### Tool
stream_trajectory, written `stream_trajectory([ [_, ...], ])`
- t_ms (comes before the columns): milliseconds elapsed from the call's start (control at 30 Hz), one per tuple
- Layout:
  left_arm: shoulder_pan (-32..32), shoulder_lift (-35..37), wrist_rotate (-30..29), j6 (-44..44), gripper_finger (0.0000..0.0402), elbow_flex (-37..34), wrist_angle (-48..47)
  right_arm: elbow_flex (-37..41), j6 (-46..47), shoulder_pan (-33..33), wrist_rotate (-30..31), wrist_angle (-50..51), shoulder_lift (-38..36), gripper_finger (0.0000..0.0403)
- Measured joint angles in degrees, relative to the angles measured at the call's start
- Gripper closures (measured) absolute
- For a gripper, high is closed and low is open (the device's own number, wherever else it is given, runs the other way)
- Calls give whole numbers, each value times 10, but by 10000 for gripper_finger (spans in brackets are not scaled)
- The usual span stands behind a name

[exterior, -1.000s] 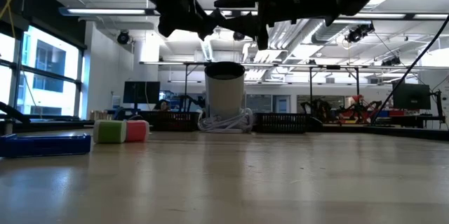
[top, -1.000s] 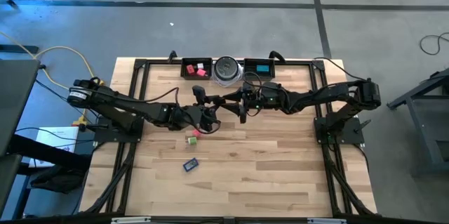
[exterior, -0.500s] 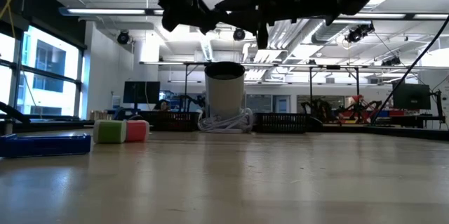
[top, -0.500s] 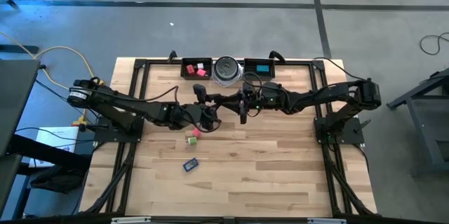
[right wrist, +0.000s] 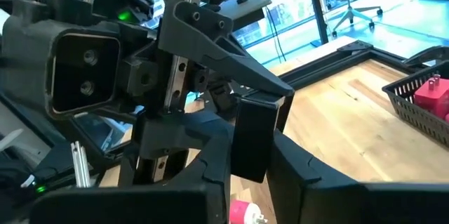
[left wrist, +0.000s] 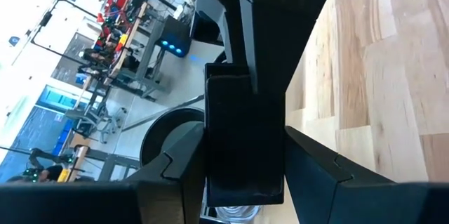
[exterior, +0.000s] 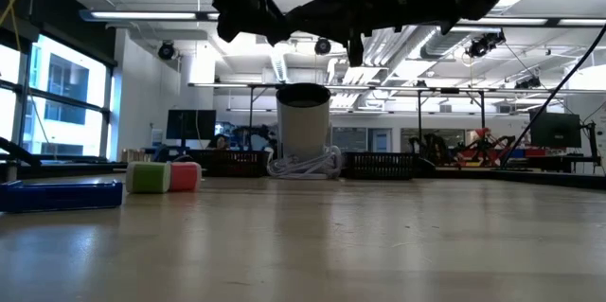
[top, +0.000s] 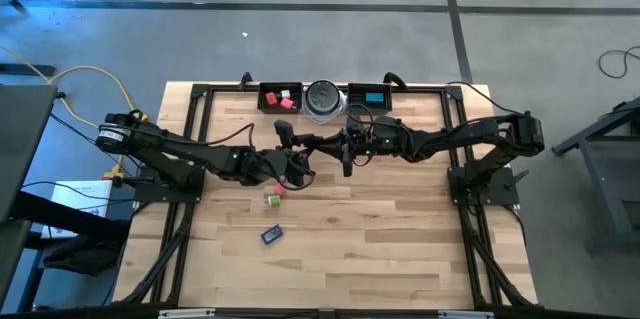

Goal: Pick & Place Office items
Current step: Put the black digital clock into the right black basket

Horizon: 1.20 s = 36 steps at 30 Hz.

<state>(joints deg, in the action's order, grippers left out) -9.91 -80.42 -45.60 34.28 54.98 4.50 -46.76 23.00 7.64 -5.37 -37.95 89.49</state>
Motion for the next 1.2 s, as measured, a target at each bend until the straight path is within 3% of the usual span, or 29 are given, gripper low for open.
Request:
stream_trajectory([
  [233,-1,-1,29,-21,214,2,18,0,-37,0,-20,-4,1,359],
  [500,-12,0,29,-21,215,2,31,0,-47,0,-23,-3,2,359],
  [900,-85,26,-124,-55,215,1,15,0,-65,17,-16,18,1,359],
  [1067,-111,96,-137,-150,214,1,-82,0,-87,18,-53,19,1,359],
  [1200,-86,175,-59,-268,214,-7,-164,0,-121,2,-58,21,-8,359],
])
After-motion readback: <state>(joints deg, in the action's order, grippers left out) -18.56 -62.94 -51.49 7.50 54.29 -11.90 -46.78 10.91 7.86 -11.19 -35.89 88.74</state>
